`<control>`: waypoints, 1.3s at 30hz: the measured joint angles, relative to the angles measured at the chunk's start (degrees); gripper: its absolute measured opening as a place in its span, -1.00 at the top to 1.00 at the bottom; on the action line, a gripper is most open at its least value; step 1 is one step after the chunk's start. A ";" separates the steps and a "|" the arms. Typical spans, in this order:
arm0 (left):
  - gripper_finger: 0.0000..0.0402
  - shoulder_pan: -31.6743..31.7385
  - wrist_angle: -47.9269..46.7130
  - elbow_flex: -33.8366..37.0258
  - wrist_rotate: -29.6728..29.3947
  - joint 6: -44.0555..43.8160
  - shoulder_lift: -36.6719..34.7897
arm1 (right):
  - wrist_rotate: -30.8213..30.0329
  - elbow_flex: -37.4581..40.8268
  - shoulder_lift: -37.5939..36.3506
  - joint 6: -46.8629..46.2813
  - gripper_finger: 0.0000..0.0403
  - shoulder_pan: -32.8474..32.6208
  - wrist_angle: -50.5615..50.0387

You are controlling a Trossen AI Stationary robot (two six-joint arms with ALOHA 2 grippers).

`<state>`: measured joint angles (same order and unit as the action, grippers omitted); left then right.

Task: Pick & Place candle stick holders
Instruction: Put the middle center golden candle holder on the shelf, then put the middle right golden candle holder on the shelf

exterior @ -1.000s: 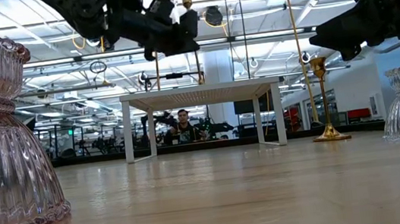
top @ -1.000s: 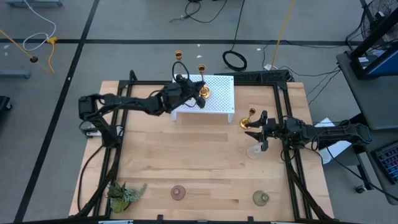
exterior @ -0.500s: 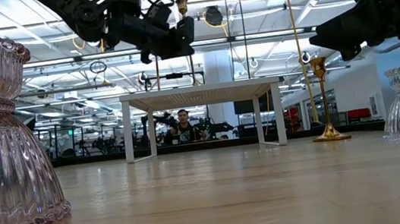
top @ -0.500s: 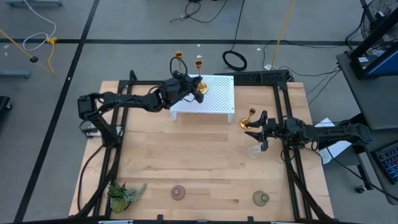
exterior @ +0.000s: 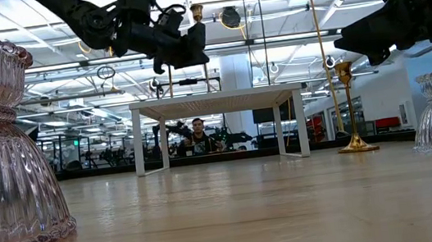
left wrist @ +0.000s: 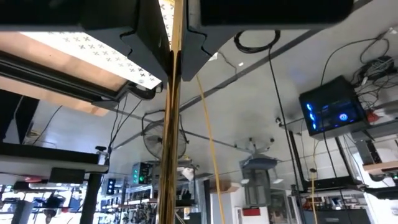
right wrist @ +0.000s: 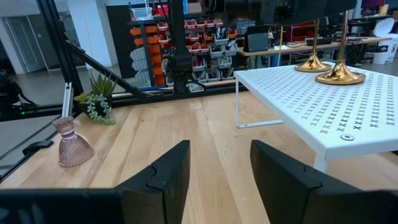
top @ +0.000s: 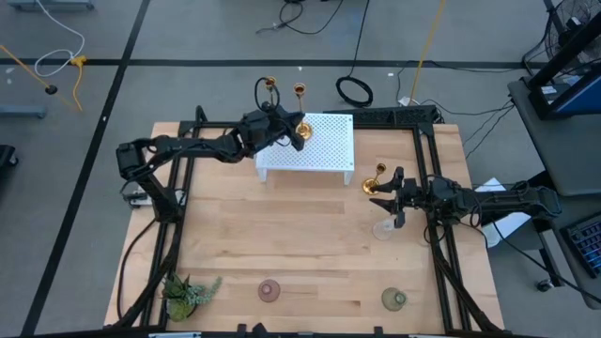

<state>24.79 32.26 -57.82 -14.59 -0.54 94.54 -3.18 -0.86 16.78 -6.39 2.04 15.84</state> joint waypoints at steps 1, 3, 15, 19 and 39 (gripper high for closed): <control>0.83 0.00 0.01 0.00 0.00 0.00 0.00 | 0.00 0.00 0.00 0.00 0.21 0.00 0.00; 0.83 0.00 0.01 0.00 -0.23 0.08 0.00 | 0.00 0.00 0.00 0.00 0.21 0.01 0.00; 0.48 0.00 0.69 0.00 -0.46 0.18 0.00 | -0.02 0.00 0.00 0.00 0.21 0.02 0.03; 0.36 -0.63 -0.03 0.00 -0.52 0.03 -0.02 | 0.00 0.00 0.02 0.00 0.21 0.02 0.04; 0.30 -9.61 -28.20 -0.02 -10.94 2.97 -15.82 | 0.44 0.00 10.34 -8.02 0.21 -5.06 -5.38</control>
<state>15.18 4.07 -57.84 -25.53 2.43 78.72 -2.74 -0.86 27.12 -14.41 -3.02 10.46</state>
